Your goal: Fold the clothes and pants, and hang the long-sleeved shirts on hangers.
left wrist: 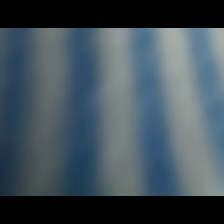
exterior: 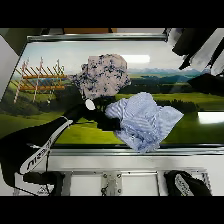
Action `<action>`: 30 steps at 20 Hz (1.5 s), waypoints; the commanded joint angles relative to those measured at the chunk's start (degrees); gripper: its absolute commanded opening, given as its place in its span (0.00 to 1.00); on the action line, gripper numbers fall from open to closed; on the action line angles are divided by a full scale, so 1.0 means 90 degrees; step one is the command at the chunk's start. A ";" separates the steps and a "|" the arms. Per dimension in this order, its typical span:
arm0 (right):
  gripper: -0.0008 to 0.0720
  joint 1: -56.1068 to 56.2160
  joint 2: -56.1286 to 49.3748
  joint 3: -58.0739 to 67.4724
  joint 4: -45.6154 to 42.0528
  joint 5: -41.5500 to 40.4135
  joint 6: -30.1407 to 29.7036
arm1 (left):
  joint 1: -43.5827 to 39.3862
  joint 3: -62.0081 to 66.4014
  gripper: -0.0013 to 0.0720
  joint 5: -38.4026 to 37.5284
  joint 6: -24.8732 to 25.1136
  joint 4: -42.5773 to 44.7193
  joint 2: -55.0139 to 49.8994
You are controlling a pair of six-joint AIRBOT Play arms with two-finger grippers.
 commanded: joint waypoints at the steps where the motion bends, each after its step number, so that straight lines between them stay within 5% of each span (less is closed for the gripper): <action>1: 0.03 0.0194 0.0143 -0.0614 -0.0804 0.0449 -0.0017 | -0.0313 0.0221 0.03 -0.0119 0.0012 0.0102 -0.0240; 6: 0.03 0.1644 0.0590 -0.2764 -0.2611 0.0588 0.0680 | -0.0109 0.0221 0.03 -0.0168 0.0017 0.0294 0.0284; 7: 0.10 0.1889 0.0585 -0.3196 -0.2552 0.0556 0.0680 | -0.0066 0.0221 0.03 -0.0199 0.0017 0.0294 0.0355; 9: 0.90 0.2259 0.0534 -0.3966 -0.2390 0.0301 0.0763 | -0.0049 0.0221 0.03 -0.0199 0.0019 0.0289 0.0423; 10: 0.87 0.2368 0.0491 -0.4211 -0.2385 0.0063 0.1042 | -0.0049 0.0221 0.03 -0.0202 0.0022 0.0279 0.0425; 12: 0.65 0.2545 0.0410 -0.4539 -0.2382 -0.0430 0.1273 | -0.0049 0.0221 0.03 -0.0204 0.0022 0.0274 0.0425; 20: 0.64 0.2645 -0.0522 -0.4624 -0.1710 -0.1690 0.1409 | -0.0049 0.0221 0.03 -0.0425 0.0022 0.0274 0.0425; 21: 0.48 0.2645 -0.0600 -0.4622 -0.1613 -0.1741 0.1406 | -0.0049 0.0221 0.03 -0.0454 0.0022 0.0274 0.0427; 22: 0.11 0.2645 -0.0656 -0.4619 -0.1574 -0.1766 0.1382 | -0.0049 0.0221 0.03 -0.0495 0.0019 0.0267 0.0430; 23: 0.03 0.2645 -0.0663 -0.4602 -0.1579 -0.1778 0.1362 | -0.0049 0.0221 0.03 -0.0517 0.0015 0.0270 0.0471; 26: 0.03 0.2625 -0.0299 -0.3538 -0.1955 -0.0872 0.0588 | 0.0240 0.0889 0.03 -0.1069 0.0010 0.0265 0.1083; 30: 0.03 0.2633 0.0357 0.0267 -0.1889 0.0811 0.0967 | 0.0697 0.3796 0.03 -0.1846 -0.0321 0.0260 0.2064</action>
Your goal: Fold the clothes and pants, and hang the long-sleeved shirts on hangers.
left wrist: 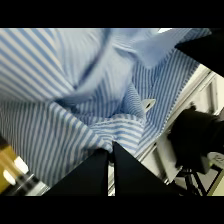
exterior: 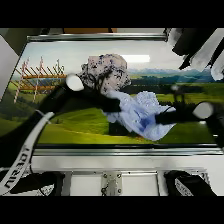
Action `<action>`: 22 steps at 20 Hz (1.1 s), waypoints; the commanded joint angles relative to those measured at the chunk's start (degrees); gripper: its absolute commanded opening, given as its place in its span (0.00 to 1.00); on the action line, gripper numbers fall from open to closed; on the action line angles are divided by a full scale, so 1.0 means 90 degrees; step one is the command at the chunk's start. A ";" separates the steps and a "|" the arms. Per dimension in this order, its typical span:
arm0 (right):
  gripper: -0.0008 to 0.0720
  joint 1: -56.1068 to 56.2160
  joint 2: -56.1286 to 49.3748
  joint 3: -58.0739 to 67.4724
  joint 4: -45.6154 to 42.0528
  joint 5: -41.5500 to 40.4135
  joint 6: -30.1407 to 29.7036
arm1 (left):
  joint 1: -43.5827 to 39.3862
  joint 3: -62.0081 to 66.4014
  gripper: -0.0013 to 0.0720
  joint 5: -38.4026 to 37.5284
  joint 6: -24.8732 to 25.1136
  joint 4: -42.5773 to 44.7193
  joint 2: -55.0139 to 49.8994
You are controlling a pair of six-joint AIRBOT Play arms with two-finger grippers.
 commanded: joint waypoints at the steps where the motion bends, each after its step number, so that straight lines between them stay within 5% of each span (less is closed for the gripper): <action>1: 0.03 0.0007 0.0391 0.3155 0.0311 0.1195 0.0401 | 0.0223 0.2458 0.03 -0.0452 -0.0189 -0.0010 0.0709; 5: 0.03 0.0007 0.0386 0.5843 0.0918 0.0532 0.0979 | -0.0104 0.4779 0.03 0.0092 -0.0187 0.0364 0.0860; 9: 0.03 0.0005 0.0272 0.6137 0.0719 0.0170 0.1309 | -0.0163 0.3356 0.03 0.1506 -0.0202 0.1457 0.1574; 12: 0.03 0.0007 -0.0192 0.6033 0.0119 0.0629 0.1314 | 0.0267 0.2416 0.03 0.1392 -0.0466 0.1804 0.1683; 17: 0.03 0.0007 -0.0053 0.3718 -0.0316 0.0860 0.1047 | 0.0092 0.0015 0.03 0.0554 -0.0746 0.1829 0.1758; 22: 0.03 0.0005 0.0712 0.0372 -0.0413 0.0532 0.1054 | -0.1559 -0.3011 0.03 0.0644 -0.0925 0.1768 0.1851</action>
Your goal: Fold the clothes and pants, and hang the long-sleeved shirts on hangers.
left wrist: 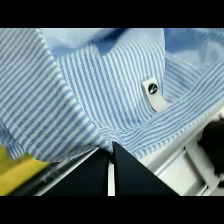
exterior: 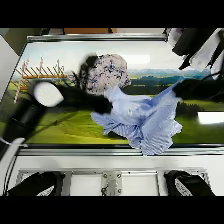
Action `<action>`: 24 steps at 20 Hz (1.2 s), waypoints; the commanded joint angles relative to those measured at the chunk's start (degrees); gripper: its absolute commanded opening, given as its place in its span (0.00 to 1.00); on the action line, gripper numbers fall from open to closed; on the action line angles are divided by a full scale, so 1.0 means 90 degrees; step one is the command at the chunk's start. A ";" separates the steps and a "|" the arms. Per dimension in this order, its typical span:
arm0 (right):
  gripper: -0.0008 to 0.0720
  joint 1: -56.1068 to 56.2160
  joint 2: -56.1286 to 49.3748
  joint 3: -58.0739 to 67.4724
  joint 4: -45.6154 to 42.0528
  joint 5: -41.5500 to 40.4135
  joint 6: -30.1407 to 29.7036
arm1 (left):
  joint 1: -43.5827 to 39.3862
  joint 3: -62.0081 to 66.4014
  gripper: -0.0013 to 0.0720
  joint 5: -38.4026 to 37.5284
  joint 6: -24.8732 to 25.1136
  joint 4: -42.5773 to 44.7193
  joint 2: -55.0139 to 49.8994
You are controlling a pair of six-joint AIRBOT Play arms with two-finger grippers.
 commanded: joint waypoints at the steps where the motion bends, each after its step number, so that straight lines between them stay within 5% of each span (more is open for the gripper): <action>1: 0.03 0.0005 0.0393 -0.2008 -0.0095 -0.0141 -0.0019 | -0.1197 -0.1851 0.03 -0.0024 -0.0160 -0.0012 -0.0039; 2: 0.03 0.0005 0.0425 -0.2293 -0.0083 -0.0136 -0.0015 | -0.1489 -0.2042 0.12 0.0019 -0.0172 -0.0015 -0.0121; 3: 0.03 0.0005 0.0442 -0.2455 -0.0070 -0.0134 0.0015 | -0.1702 -0.2101 0.56 0.0051 -0.0187 -0.0005 -0.0221; 4: 0.03 0.0007 0.0442 -0.2521 -0.0063 -0.0136 0.0029 | -0.1758 -0.2008 0.87 0.0010 -0.0189 0.0002 -0.0304; 13: 0.03 0.0007 0.0493 -0.2523 0.0158 -0.0138 0.0029 | 0.0590 -0.0845 0.89 0.0170 -0.0095 0.0194 -0.0646; 18: 0.03 0.0007 0.0493 -0.2523 0.0177 -0.0136 0.0027 | -0.0138 -0.0838 0.89 0.0299 0.0695 -0.0748 -0.1868; 24: 0.03 0.0005 0.0491 -0.2523 0.0197 -0.0136 0.0027 | -0.0211 -0.0838 0.86 0.1122 0.0401 -0.0644 -0.2465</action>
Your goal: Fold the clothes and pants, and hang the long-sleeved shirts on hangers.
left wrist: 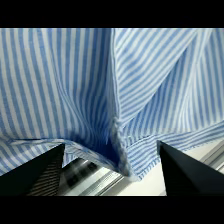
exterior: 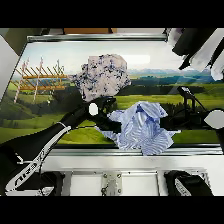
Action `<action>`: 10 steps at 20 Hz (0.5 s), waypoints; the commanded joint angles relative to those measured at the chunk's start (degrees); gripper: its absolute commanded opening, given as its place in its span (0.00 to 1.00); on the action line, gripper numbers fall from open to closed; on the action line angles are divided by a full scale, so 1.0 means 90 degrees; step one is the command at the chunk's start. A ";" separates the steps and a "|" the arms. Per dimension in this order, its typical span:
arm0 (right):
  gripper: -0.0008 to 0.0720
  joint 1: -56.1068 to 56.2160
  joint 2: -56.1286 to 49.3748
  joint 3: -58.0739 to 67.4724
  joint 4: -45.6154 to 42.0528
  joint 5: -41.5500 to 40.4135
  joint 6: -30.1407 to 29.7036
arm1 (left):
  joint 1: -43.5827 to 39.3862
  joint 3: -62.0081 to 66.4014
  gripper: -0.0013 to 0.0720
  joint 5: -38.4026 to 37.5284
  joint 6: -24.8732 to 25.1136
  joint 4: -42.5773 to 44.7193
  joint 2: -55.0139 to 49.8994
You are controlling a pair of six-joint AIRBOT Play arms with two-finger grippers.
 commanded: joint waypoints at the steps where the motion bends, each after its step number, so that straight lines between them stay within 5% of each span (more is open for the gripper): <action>1: 0.03 0.0007 0.0000 -0.0002 0.0002 0.0002 0.0000 | -0.0078 0.0002 0.58 0.0226 -0.0032 -0.0012 -0.0046; 2: 0.03 0.0005 0.0000 -0.0002 -0.0002 0.0000 -0.0002 | -0.0087 0.0005 0.02 0.0330 -0.0027 -0.0015 -0.0046; 4: 0.03 -0.0024 0.0000 0.0073 -0.0160 -0.0056 -0.0005 | 0.0117 0.0308 0.03 0.0083 -0.0041 0.0010 0.0070; 10: 0.03 -0.0512 -0.0464 0.5054 0.0226 0.0141 0.0002 | 0.1664 0.4964 0.03 -0.0505 -0.0148 0.0000 0.2217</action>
